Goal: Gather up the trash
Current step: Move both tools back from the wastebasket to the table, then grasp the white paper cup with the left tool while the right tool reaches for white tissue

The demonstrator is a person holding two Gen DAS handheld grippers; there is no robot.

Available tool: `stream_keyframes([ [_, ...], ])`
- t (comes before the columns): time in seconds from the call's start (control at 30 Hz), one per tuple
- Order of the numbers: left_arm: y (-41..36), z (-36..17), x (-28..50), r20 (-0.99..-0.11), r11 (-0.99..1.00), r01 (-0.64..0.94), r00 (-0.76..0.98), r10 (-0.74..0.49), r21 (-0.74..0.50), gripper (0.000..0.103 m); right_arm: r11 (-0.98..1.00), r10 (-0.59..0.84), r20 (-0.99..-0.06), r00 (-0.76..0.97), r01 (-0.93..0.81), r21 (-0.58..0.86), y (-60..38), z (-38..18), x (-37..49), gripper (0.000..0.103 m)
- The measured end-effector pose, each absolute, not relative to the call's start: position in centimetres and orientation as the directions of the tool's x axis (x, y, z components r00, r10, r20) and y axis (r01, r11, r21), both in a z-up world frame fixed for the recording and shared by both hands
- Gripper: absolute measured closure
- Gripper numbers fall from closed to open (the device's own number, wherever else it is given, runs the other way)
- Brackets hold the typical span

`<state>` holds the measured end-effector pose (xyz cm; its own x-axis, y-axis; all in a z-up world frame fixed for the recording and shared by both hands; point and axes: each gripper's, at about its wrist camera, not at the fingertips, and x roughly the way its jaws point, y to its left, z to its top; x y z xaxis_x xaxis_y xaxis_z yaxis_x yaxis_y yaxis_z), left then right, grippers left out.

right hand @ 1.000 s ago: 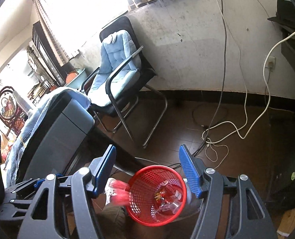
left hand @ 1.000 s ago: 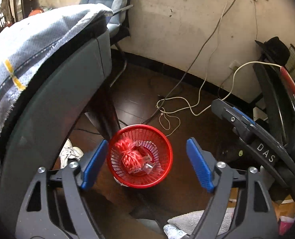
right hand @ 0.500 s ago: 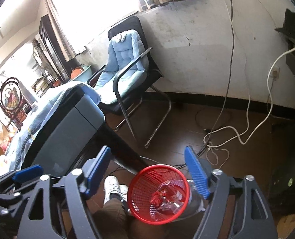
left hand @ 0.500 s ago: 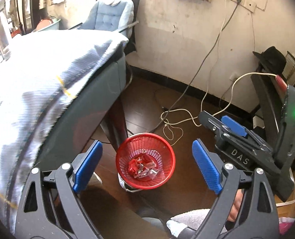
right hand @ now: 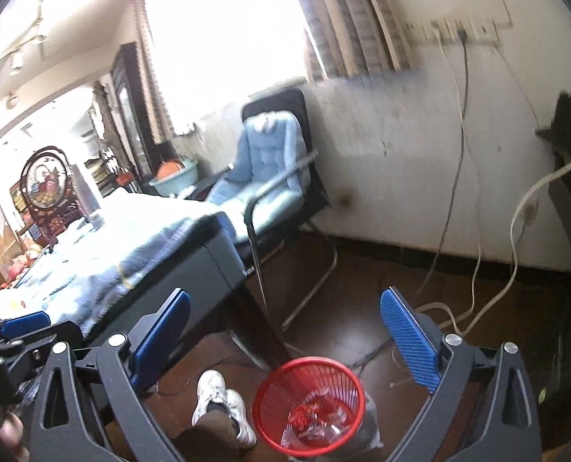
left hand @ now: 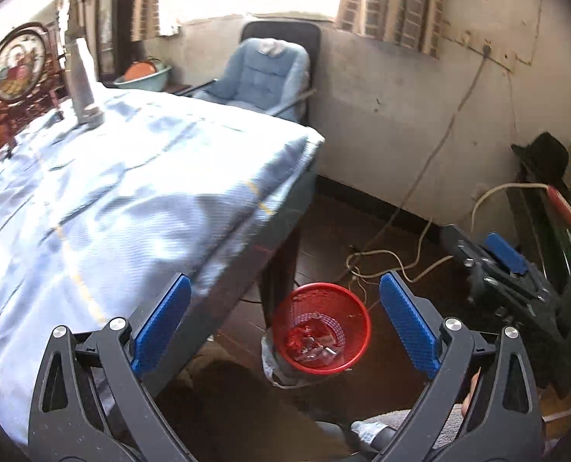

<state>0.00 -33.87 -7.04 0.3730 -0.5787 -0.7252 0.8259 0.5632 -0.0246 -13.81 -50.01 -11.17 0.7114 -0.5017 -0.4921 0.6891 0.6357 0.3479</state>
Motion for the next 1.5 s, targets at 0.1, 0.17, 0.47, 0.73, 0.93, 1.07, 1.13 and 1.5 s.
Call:
stream_keyframes([
  [0.1,-31.9,-6.2,0.6,-0.712,0.599,0.8,0.403,-0.575,-0.031,0.007,0.665,-0.53,-0.437,0.727,0.676,0.317,-48.3,-9.4,-14.1,0.006],
  [0.17,-30.5,-5.6,1.1,-0.702,0.626,0.779,0.427,-0.57,-0.036,0.007,0.677,-0.55,-0.41,0.728,0.676,0.291,-47.1,-8.2,-14.1,0.006],
  [0.47,-21.1,-3.2,5.9,-0.661,0.777,0.627,0.56,-0.5,-0.057,0.007,0.732,-0.455,-0.344,0.821,0.565,0.381,-44.6,-5.5,-14.4,0.006],
  [0.73,-9.3,-1.0,13.2,-0.639,0.928,0.372,0.707,-0.302,-0.027,0.007,0.802,-0.332,-0.357,0.873,0.46,0.38,-41.7,-5.2,-11.2,0.006],
  [0.93,-2.6,-0.3,18.7,-0.661,0.968,0.246,0.734,-0.159,0.041,0.007,0.863,-0.226,-0.396,0.89,0.371,0.342,-38.6,-5.2,-7.6,0.006],
  [1.07,-1.7,-0.8,20.9,-0.684,0.943,0.303,0.717,-0.133,0.134,0.007,0.895,-0.165,-0.417,0.894,0.313,0.317,-37.0,-4.7,-5.4,0.006],
  [1.13,-1.8,-1.3,21.6,-0.685,0.914,0.345,0.72,-0.112,0.212,0.007,0.909,-0.148,-0.422,0.895,0.291,0.299,-35.8,-4.4,-4.4,0.006],
  [1.5,-1.7,-5.2,25.5,-0.739,0.866,0.463,0.648,-0.185,0.188,0.007,0.967,0.011,-0.451,0.892,0.105,0.232,-30.3,-2.3,0.9,0.006],
])
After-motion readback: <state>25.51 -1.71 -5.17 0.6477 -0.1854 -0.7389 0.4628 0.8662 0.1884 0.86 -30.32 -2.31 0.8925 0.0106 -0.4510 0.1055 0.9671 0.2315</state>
